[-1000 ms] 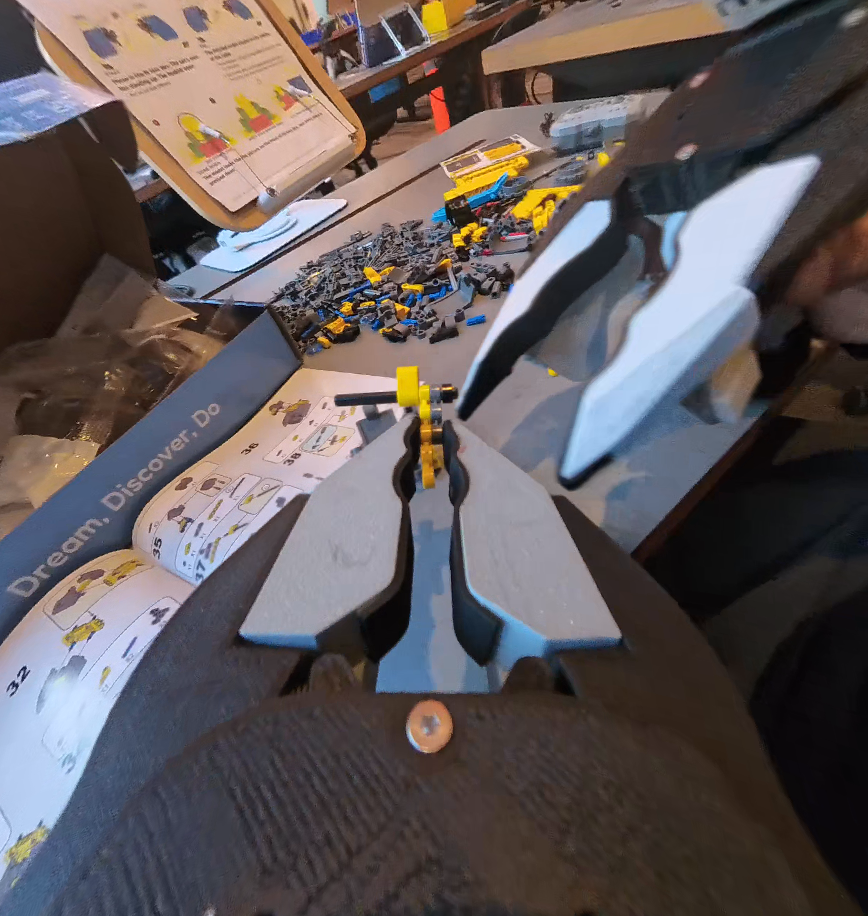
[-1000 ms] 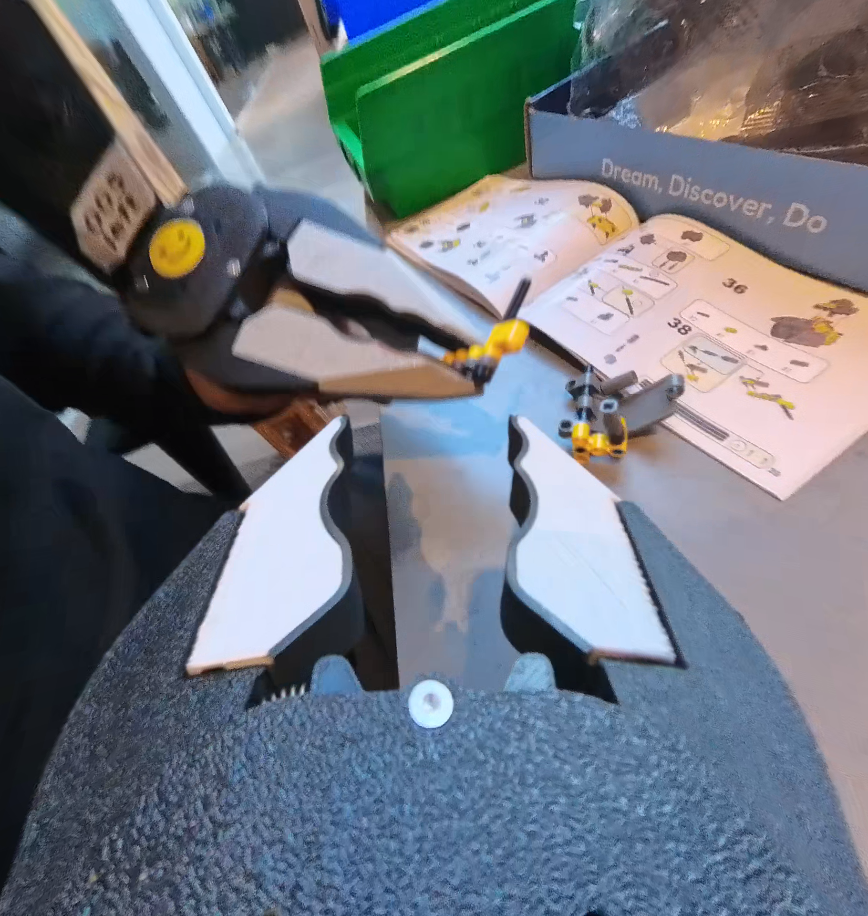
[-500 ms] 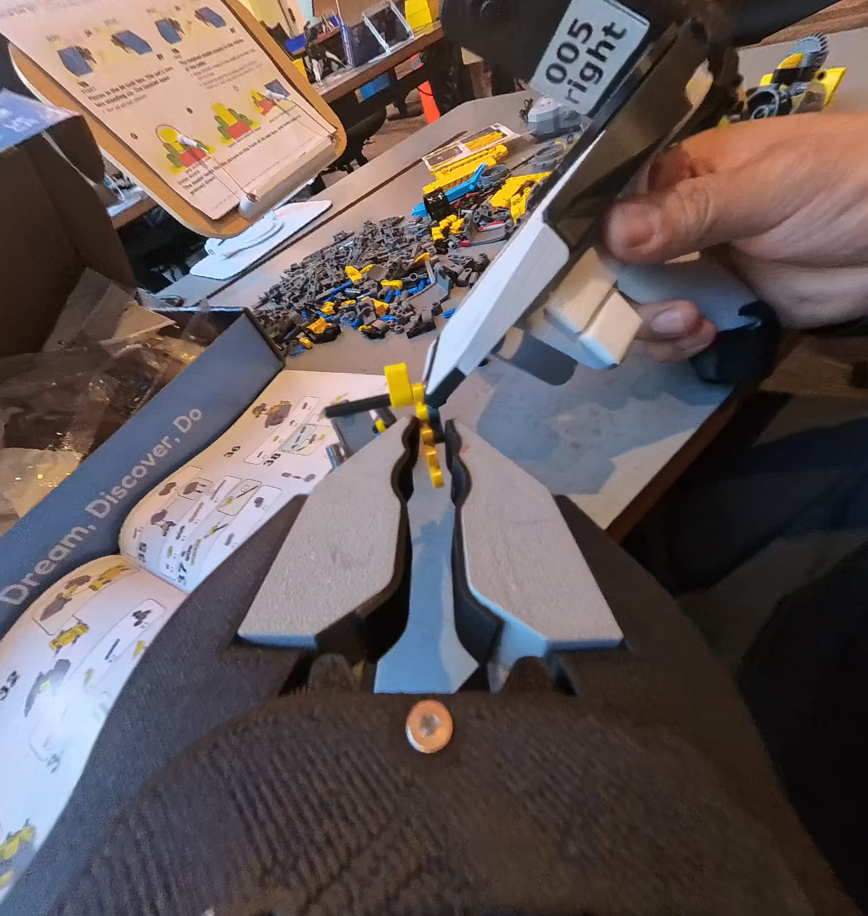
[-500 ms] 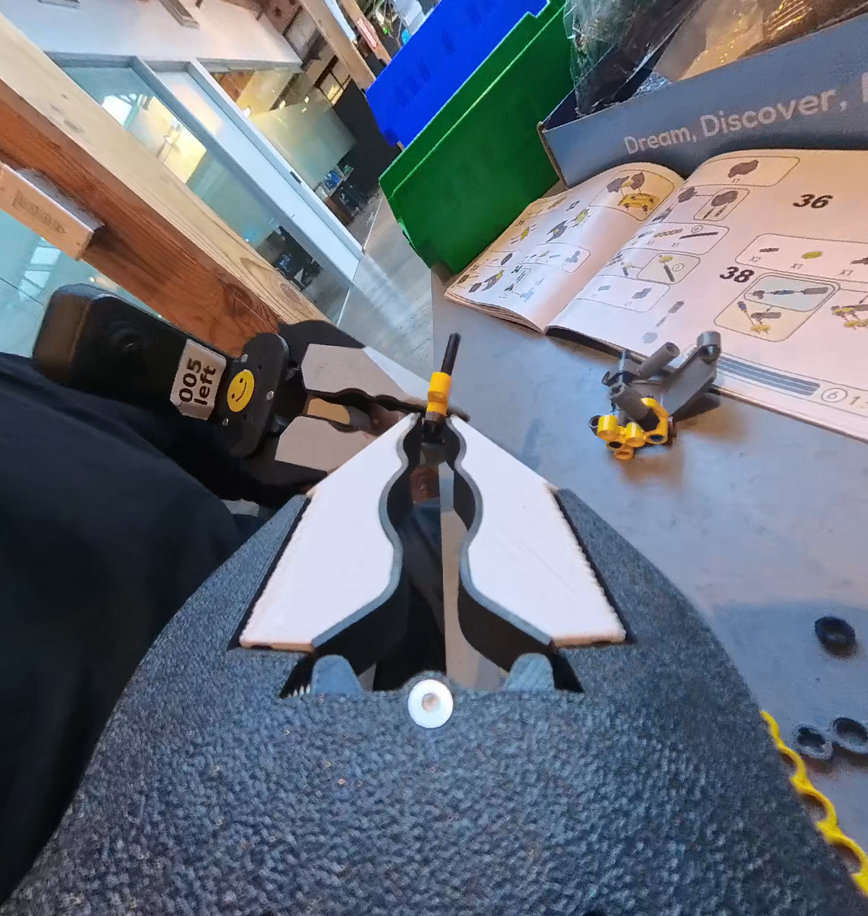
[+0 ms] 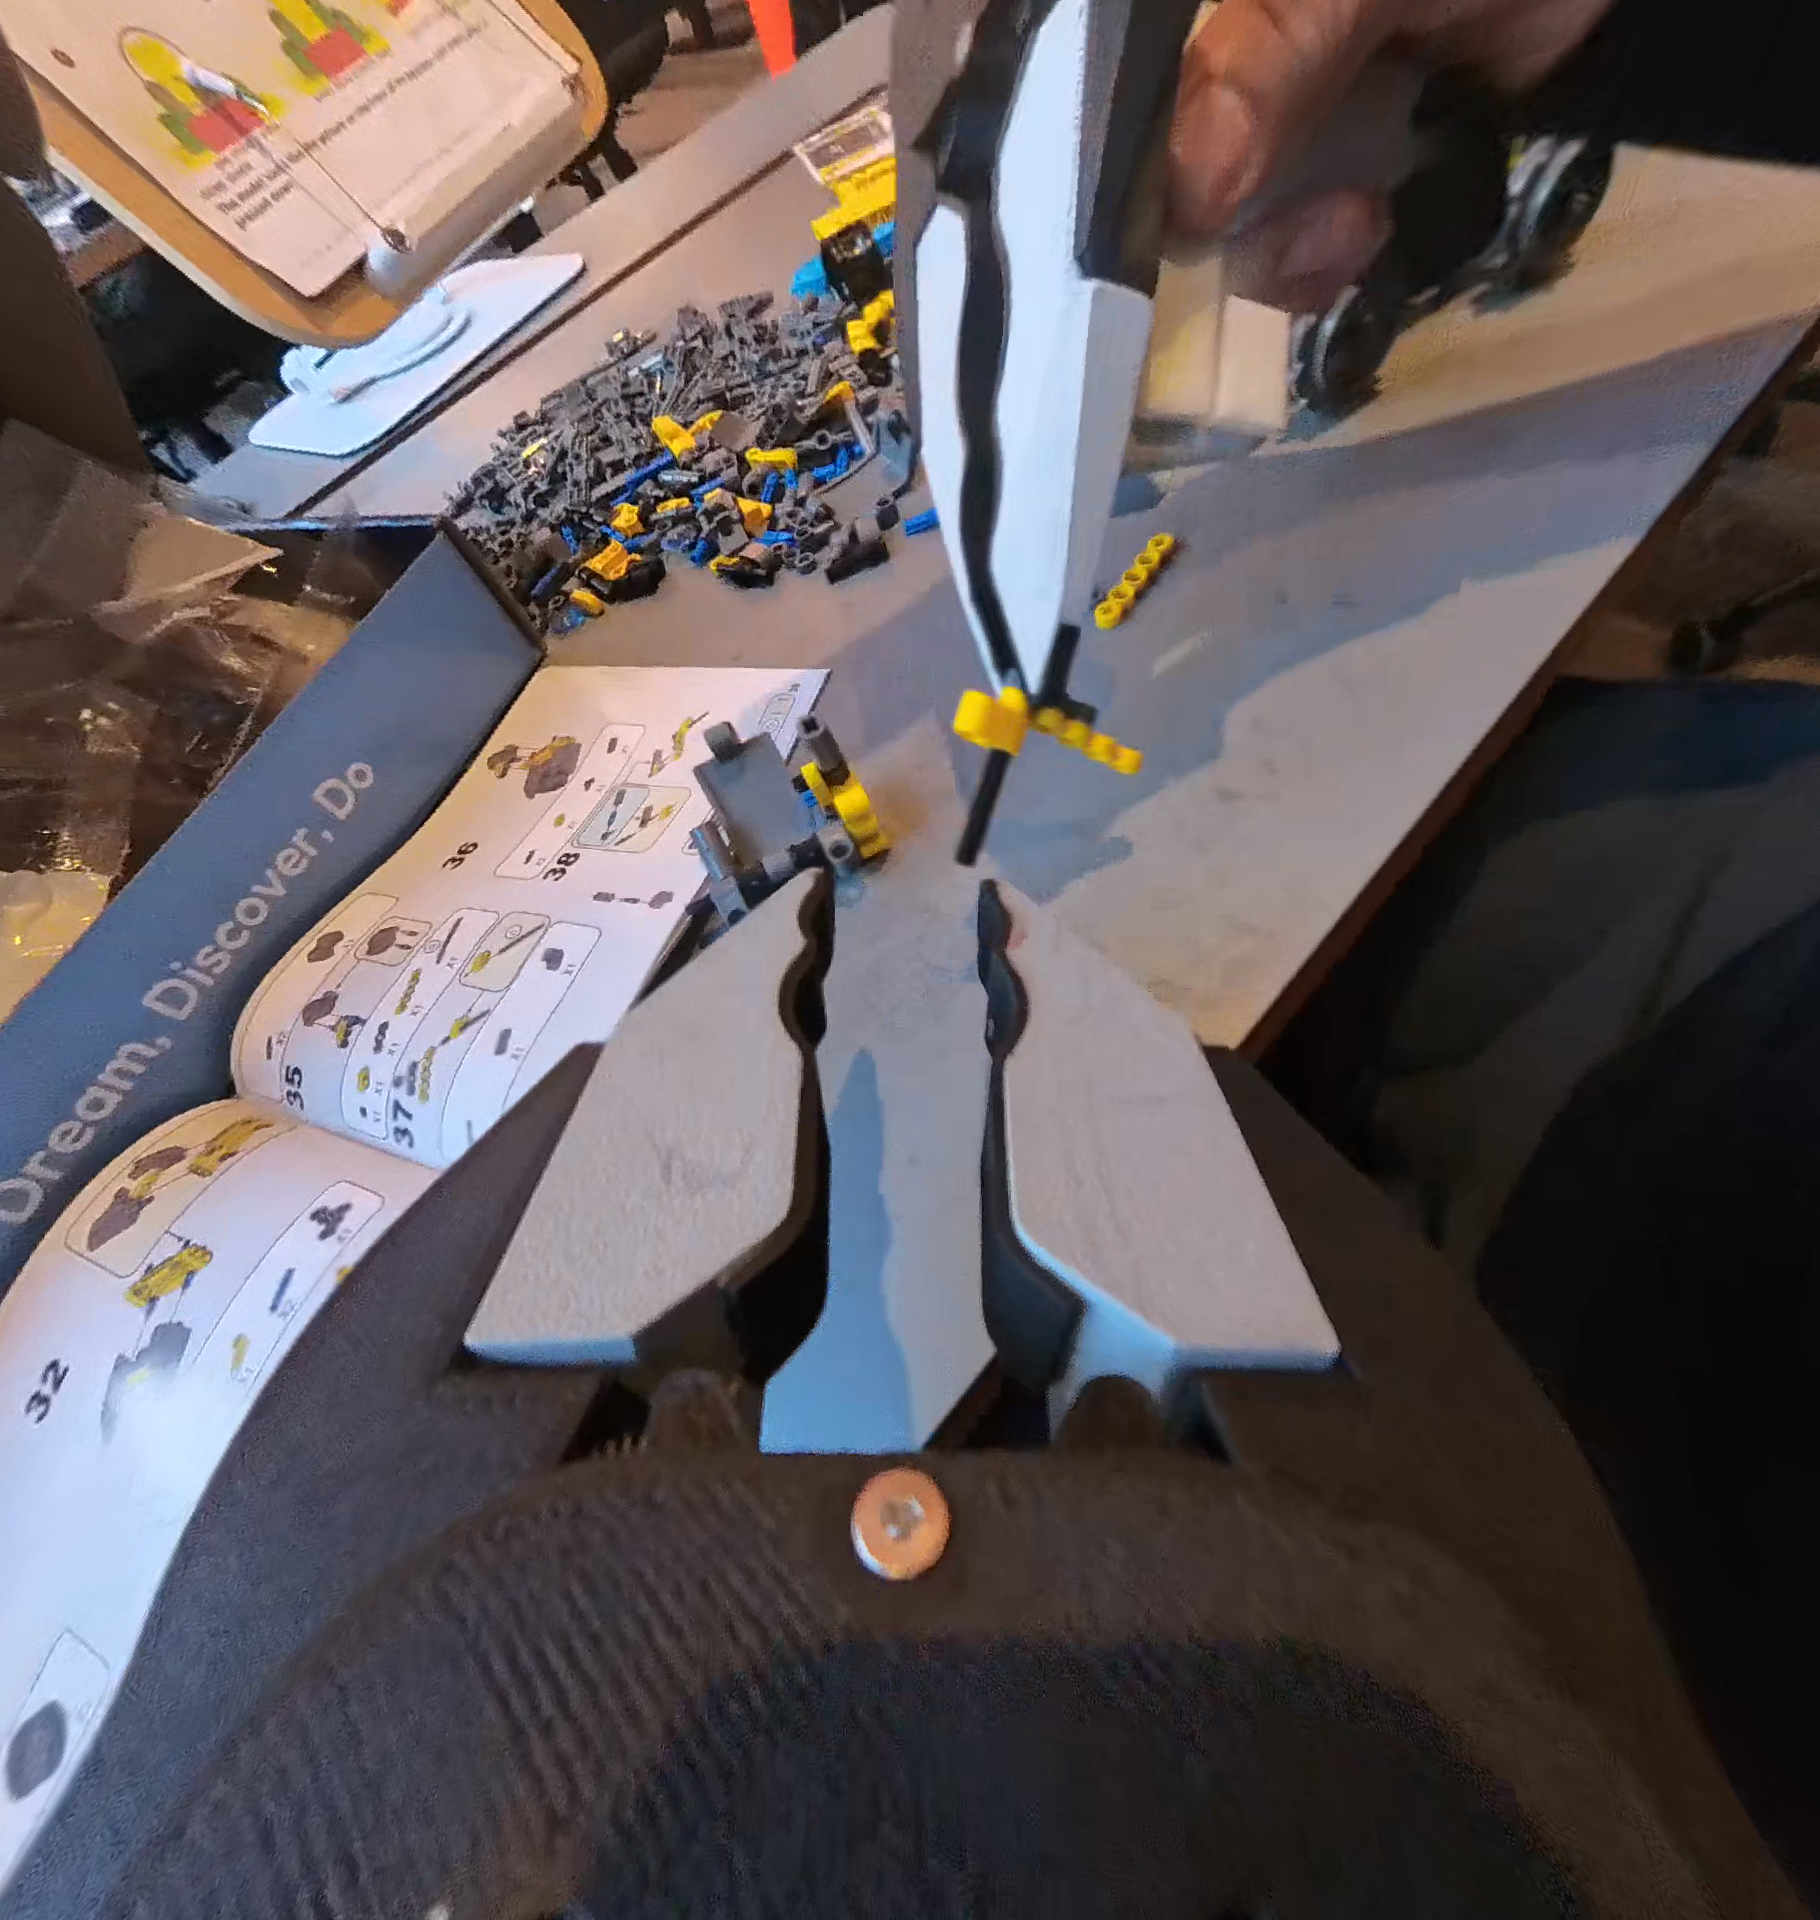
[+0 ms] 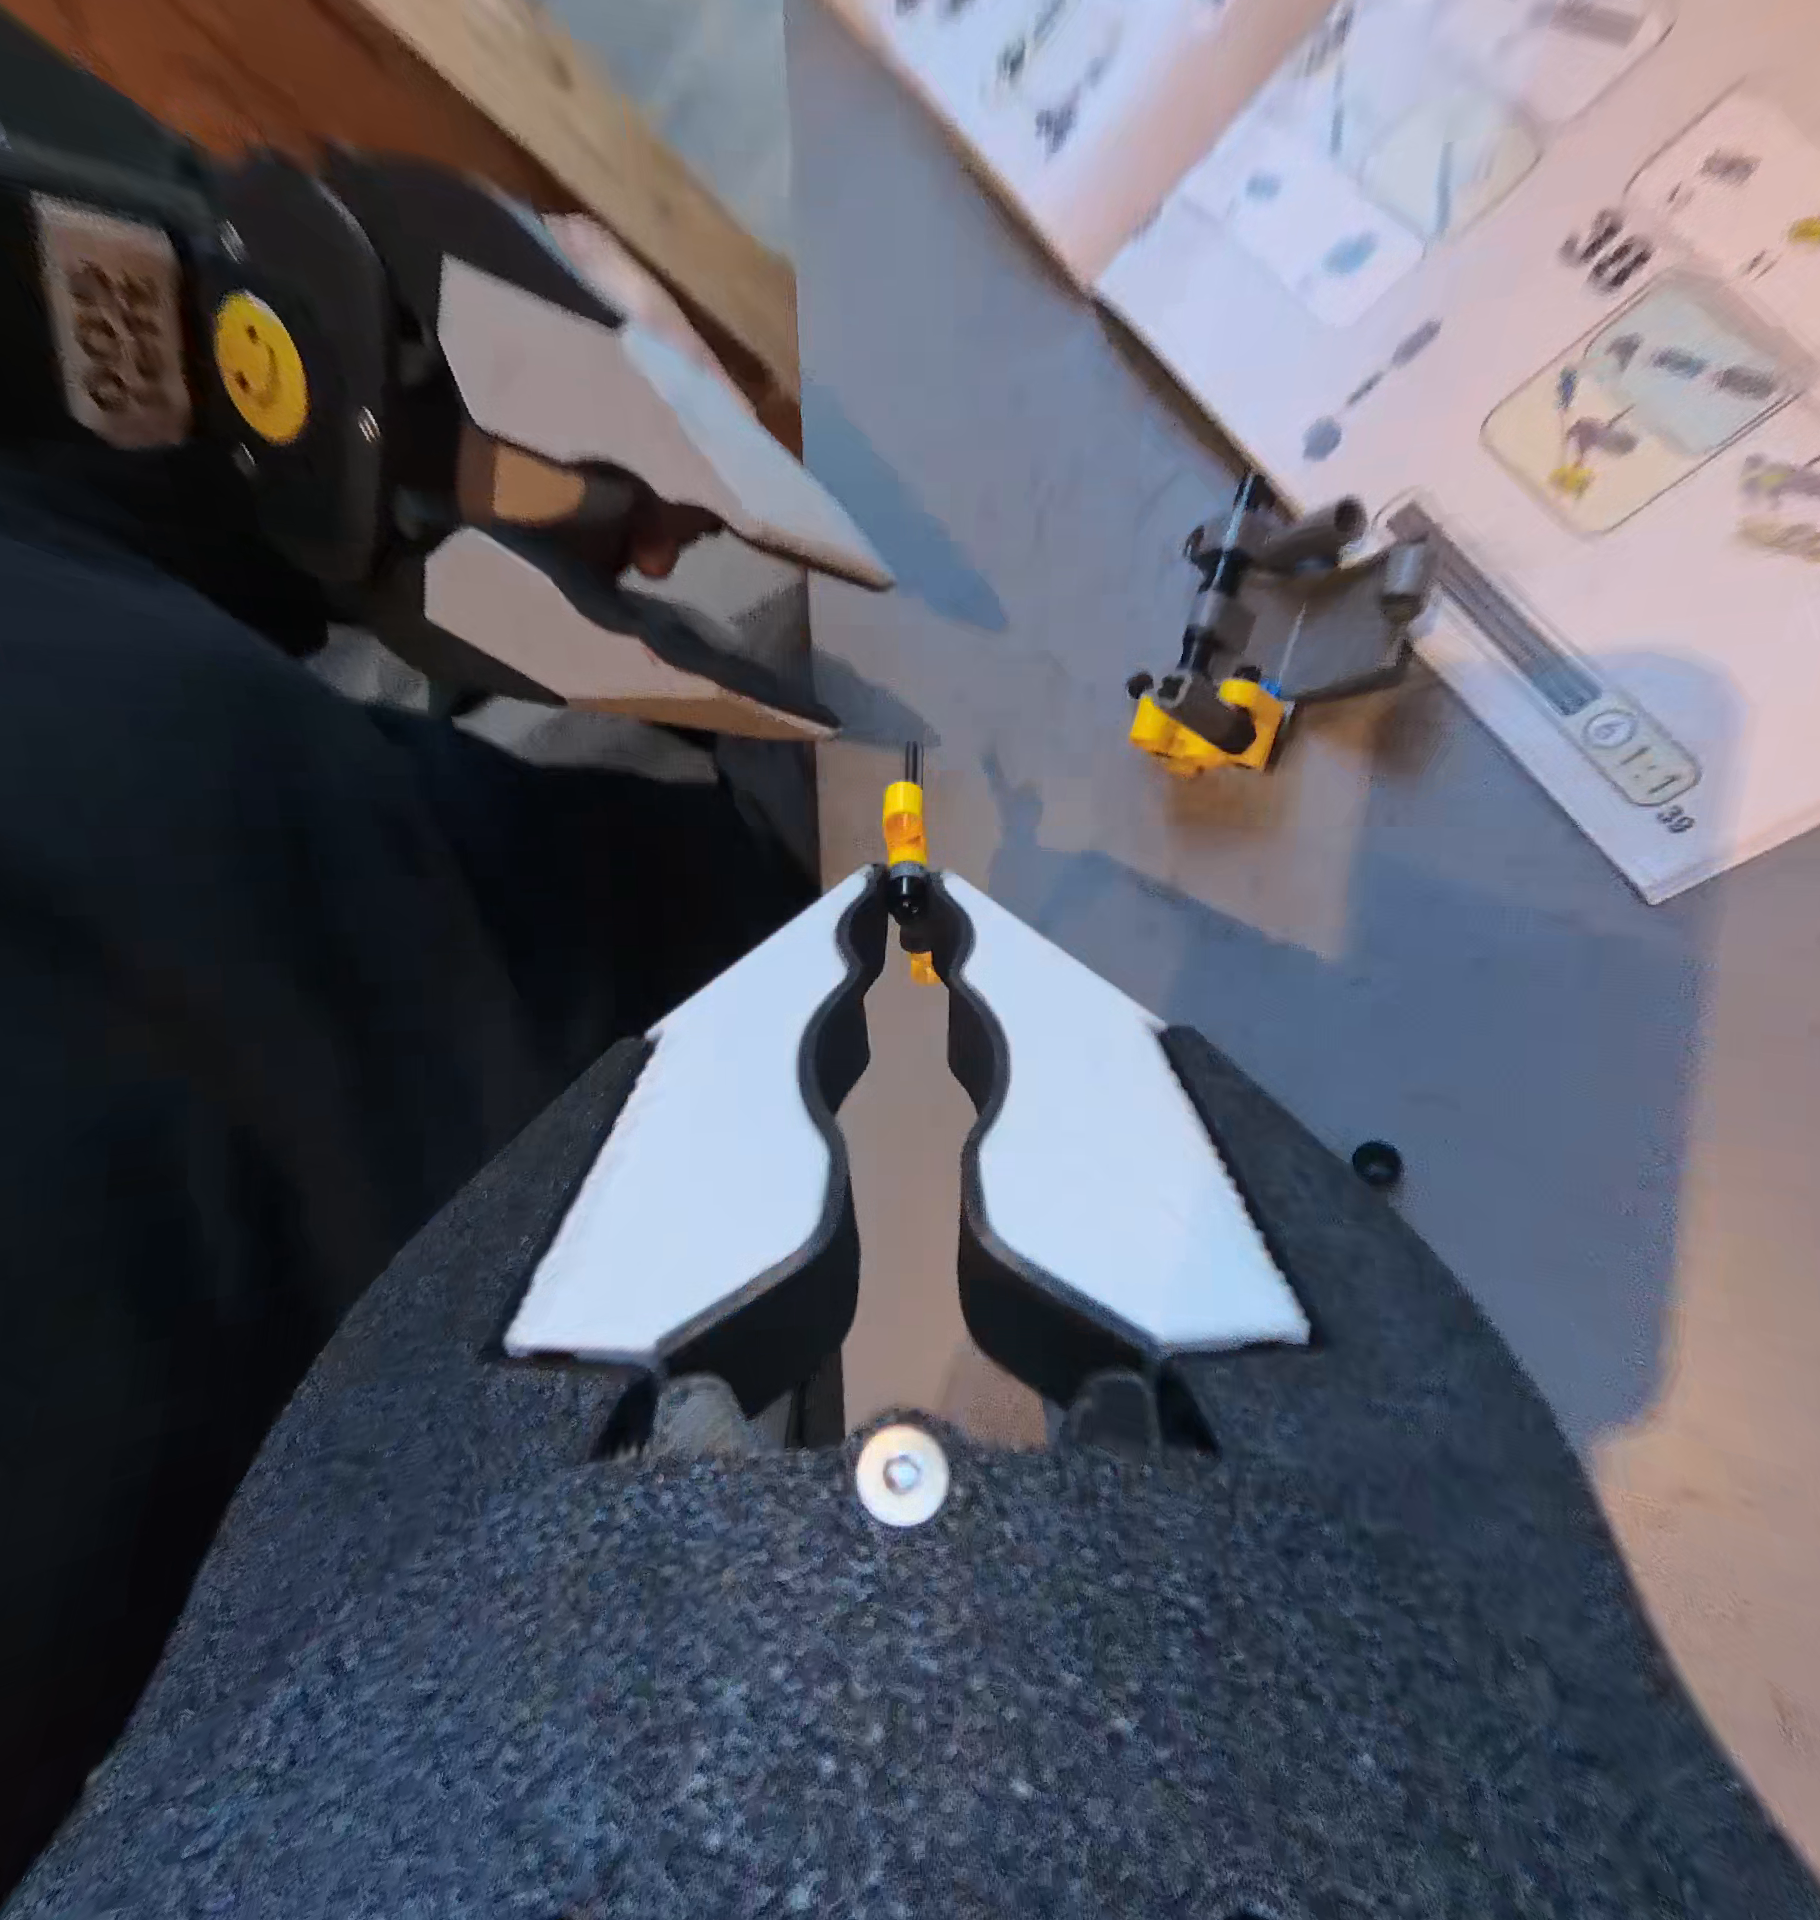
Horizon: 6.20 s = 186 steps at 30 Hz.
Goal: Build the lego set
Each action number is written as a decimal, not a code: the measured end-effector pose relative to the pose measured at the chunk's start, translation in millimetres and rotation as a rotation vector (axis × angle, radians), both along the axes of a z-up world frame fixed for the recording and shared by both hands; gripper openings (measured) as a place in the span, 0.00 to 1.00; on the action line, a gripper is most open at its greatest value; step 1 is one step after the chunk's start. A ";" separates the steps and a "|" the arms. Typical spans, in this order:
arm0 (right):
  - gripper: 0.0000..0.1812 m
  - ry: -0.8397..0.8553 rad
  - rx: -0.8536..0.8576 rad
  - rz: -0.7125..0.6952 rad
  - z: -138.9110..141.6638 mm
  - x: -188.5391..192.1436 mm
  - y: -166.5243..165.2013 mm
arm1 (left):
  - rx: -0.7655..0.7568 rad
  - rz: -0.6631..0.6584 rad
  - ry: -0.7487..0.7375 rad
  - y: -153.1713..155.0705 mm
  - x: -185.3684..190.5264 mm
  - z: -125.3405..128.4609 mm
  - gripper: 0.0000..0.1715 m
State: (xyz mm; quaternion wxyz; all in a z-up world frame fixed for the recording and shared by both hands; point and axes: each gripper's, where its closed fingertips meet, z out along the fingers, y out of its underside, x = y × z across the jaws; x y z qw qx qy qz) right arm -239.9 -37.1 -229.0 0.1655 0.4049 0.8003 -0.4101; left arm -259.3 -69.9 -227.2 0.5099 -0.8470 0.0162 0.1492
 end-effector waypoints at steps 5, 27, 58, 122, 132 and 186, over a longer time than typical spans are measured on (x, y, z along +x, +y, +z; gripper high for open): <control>0.04 -0.083 0.125 0.131 -19.4 -0.2 -5.1 | -0.095 -0.096 -0.052 13.0 14.1 -20.1 0.17; 0.03 -0.134 0.008 0.166 -20.6 -18.1 -18.0 | -0.130 -0.105 -0.312 18.0 14.4 -40.0 0.04; 0.04 0.052 -0.196 0.108 7.8 -21.9 -23.4 | 0.115 -0.046 -0.572 12.1 8.9 -10.9 0.02; 0.17 0.508 0.239 -0.250 -18.2 23.2 30.0 | -0.140 0.043 -0.036 -27.3 10.4 -28.0 0.23; 0.18 0.502 0.269 -0.267 -29.6 26.1 14.1 | -0.131 0.046 -0.088 -29.7 -1.8 -36.1 0.20; 0.30 0.799 0.211 -0.323 6.2 25.2 34.2 | -0.228 -0.009 -0.310 18.2 27.3 -36.6 0.05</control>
